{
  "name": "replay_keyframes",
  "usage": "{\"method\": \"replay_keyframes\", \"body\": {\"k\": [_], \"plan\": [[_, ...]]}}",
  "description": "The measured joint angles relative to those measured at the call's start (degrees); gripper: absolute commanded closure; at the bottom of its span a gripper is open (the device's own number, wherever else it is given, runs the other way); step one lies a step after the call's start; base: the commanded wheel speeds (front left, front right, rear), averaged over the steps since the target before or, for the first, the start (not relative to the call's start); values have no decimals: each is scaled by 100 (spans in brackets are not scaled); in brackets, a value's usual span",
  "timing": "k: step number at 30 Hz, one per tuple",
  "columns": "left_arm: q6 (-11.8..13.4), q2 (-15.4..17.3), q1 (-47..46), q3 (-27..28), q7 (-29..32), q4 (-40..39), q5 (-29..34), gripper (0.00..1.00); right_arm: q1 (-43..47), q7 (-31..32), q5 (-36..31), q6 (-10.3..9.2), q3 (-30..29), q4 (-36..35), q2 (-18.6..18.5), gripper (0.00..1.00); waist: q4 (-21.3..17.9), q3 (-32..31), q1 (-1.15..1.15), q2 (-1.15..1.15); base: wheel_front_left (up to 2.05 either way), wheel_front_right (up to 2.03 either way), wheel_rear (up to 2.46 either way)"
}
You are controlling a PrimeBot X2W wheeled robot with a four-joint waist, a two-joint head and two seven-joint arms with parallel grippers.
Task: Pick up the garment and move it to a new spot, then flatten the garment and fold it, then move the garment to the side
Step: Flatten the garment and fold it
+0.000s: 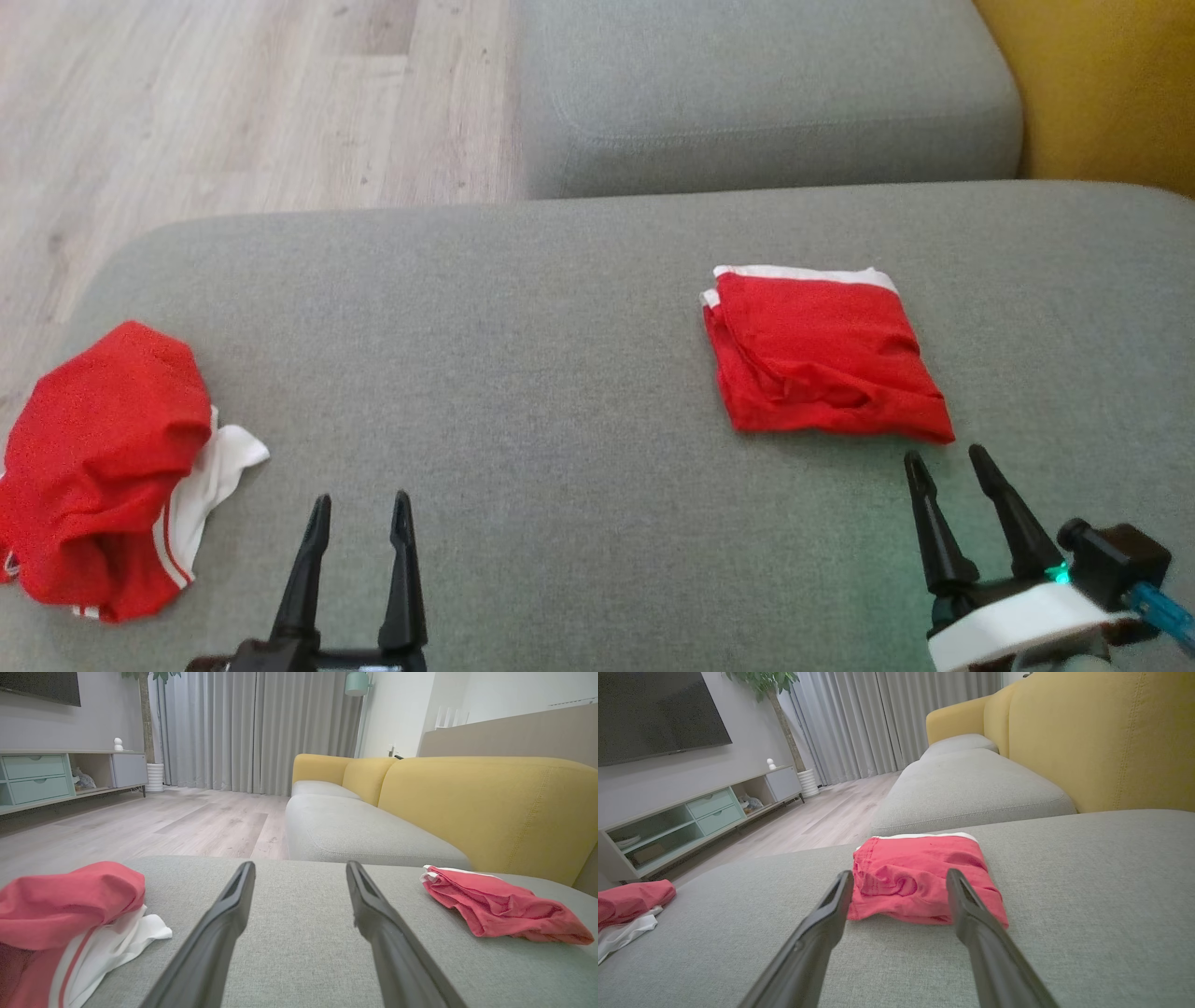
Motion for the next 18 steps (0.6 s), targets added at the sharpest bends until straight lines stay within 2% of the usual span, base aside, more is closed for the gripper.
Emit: {"method": "replay_keyframes", "body": {"k": [18], "plan": [[8, 1, 143, 0, 0, 123, 1, 0, 157, 0, -233, 0, -51, -105, 94, 0, -22, -115, 1, 0, 0, 0, 0]]}}
